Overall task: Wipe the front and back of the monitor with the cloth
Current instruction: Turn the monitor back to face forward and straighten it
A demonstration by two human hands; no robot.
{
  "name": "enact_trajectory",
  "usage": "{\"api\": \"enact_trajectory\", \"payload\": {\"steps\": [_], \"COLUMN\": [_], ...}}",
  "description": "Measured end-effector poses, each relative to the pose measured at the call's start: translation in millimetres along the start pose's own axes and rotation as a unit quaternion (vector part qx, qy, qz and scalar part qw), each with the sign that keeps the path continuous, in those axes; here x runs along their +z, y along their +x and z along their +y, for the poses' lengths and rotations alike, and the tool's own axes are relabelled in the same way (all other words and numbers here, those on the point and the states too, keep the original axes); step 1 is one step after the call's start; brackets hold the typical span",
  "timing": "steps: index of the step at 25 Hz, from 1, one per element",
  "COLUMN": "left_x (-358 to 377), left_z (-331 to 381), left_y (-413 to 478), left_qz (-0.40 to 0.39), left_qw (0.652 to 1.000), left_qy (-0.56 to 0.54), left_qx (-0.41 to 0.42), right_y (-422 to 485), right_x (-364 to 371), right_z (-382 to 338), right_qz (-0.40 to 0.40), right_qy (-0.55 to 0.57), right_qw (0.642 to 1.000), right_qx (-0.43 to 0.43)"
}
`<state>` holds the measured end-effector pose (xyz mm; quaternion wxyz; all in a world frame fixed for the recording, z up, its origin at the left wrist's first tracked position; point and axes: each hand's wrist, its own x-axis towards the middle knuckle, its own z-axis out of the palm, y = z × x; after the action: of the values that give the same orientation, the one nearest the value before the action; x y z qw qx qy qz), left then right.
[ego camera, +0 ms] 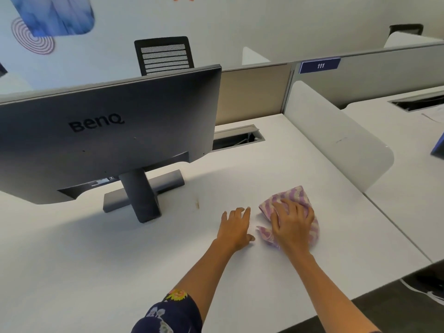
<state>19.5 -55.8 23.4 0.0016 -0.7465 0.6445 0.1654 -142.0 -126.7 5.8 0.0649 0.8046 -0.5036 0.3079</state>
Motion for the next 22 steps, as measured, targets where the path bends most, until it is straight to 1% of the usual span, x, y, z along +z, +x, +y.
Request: {"api": "enact_trajectory", "payload": {"steps": [3, 7, 10, 13, 16, 18, 22], "left_x": [-8.0, -20.1, -31.4, -43.7, -51.1, -55.4, -60.0], "left_z": [-20.2, -45.8, -65.9, -87.8, -113.1, -131.3, -169.0], "left_y": [-9.0, -22.7, -32.4, -44.1, -61.2, -77.9, -114.3], "left_qz": [0.01, 0.027, 0.054, 0.078, 0.097, 0.109, 0.16], "left_qw": [1.0, 0.996, 0.991, 0.983, 0.972, 0.961, 0.938], "left_qy": [-0.014, -0.054, -0.066, -0.084, -0.1, -0.125, -0.149], "left_qx": [-0.026, -0.072, -0.102, -0.145, -0.187, -0.22, -0.267], "right_y": [12.9, 24.2, 37.4, 48.5, 52.0, 49.4, 43.6], "right_x": [-0.3, 4.4, 8.8, 14.6, 23.6, 30.2, 37.6], "right_z": [-25.8, -62.1, -91.1, -131.8, -176.5, -205.8, -263.1], "right_qz": [0.003, -0.028, -0.076, -0.144, -0.2, -0.23, -0.264], "right_qy": [0.031, 0.131, 0.193, 0.259, 0.28, 0.298, 0.33], "right_qw": [0.999, 0.991, 0.978, 0.955, 0.939, 0.927, 0.906], "right_qx": [-0.015, -0.021, -0.005, -0.004, -0.021, -0.018, -0.002]}}
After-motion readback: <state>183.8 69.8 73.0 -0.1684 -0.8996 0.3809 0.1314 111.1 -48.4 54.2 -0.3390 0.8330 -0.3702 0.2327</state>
